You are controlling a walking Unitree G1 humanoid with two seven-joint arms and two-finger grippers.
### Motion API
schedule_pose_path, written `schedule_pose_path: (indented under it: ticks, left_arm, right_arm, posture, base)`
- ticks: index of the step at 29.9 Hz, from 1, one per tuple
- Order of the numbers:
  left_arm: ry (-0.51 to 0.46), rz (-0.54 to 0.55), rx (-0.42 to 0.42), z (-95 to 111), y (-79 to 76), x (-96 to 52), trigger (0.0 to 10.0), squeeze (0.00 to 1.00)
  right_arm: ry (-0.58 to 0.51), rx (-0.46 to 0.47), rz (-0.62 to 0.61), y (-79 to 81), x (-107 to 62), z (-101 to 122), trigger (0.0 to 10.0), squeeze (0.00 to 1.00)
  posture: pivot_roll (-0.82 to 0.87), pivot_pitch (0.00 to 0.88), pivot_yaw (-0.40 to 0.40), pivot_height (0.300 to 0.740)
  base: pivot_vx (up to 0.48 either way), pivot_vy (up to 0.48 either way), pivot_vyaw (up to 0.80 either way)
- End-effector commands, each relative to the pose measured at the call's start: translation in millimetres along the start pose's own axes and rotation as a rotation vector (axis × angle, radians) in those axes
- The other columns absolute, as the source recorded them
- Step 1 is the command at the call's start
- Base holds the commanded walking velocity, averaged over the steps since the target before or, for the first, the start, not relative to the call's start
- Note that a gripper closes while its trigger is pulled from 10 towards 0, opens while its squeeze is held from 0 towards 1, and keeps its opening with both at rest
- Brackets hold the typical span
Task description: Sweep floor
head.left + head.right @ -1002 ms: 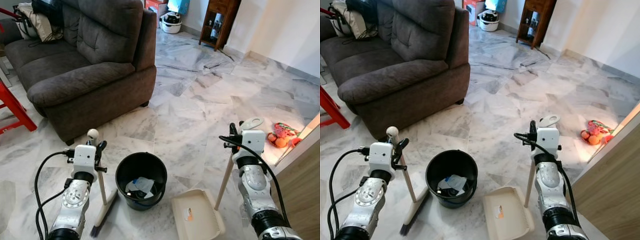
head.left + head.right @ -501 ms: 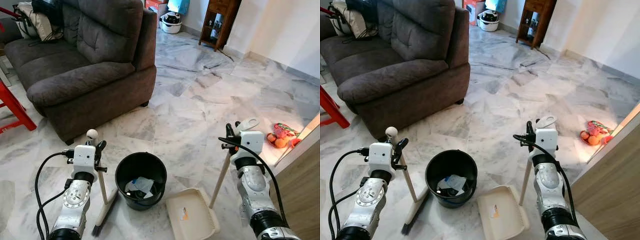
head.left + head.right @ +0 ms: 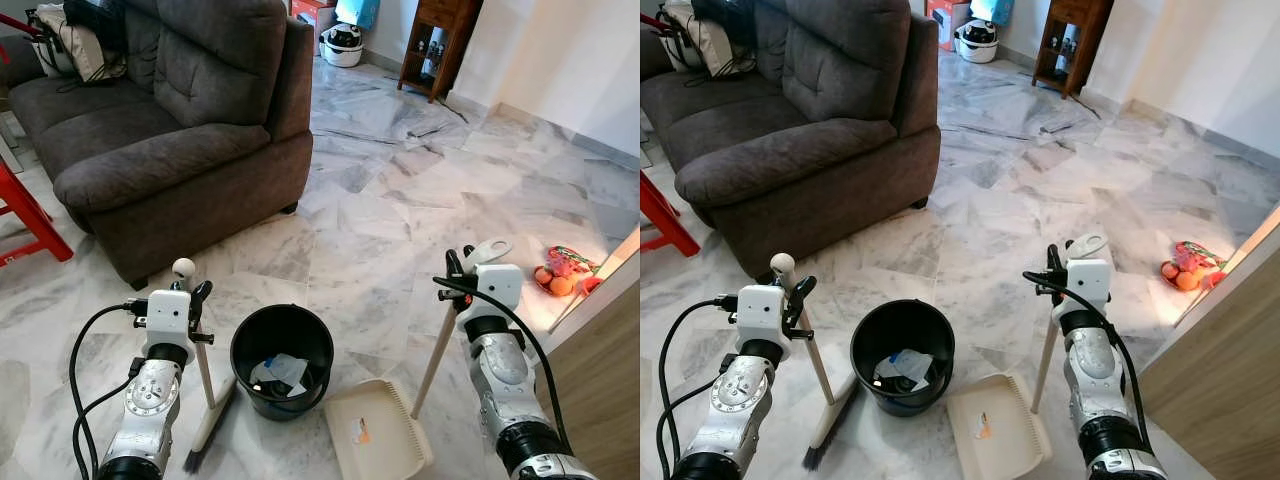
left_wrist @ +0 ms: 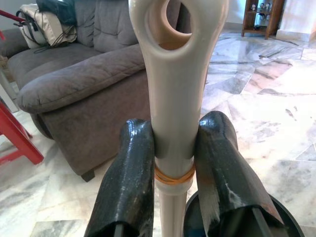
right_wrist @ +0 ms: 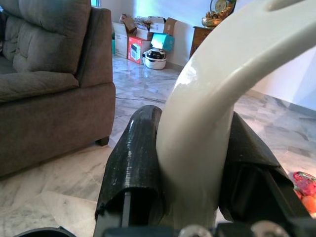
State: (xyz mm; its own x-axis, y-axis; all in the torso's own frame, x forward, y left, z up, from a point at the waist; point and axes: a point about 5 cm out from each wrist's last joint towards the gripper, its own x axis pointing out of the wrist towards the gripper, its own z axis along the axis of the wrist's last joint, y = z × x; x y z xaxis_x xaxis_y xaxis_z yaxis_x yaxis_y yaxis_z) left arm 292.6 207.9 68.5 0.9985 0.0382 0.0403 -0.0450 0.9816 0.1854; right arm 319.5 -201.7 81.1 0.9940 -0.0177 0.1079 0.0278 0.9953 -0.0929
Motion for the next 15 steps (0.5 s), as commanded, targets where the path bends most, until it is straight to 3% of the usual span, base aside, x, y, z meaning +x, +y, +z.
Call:
schedule_pose_path:
  ticks: [1, 15]
  left_arm:
    - [-0.054, 0.008, -0.001, 11.0, 1.0, 5.8, 10.0, 0.0]
    - [-0.059, 0.007, -0.002, 12.0, -0.1, 6.2, 10.0, 0.0]
  right_arm:
    - [-0.037, 0.003, -0.005, -1.4, 4.5, 7.2, 10.0, 0.0]
    - [-0.036, 0.001, -0.002, -1.2, 4.8, 6.9, 10.0, 0.0]
  posture:
    - [0.02, 0.0, -0.088, 0.74]
    - [0.02, 0.0, -0.089, 0.74]
  base:
    - [0.0, 0.0, 0.0]
    - [0.0, 0.0, 0.0]
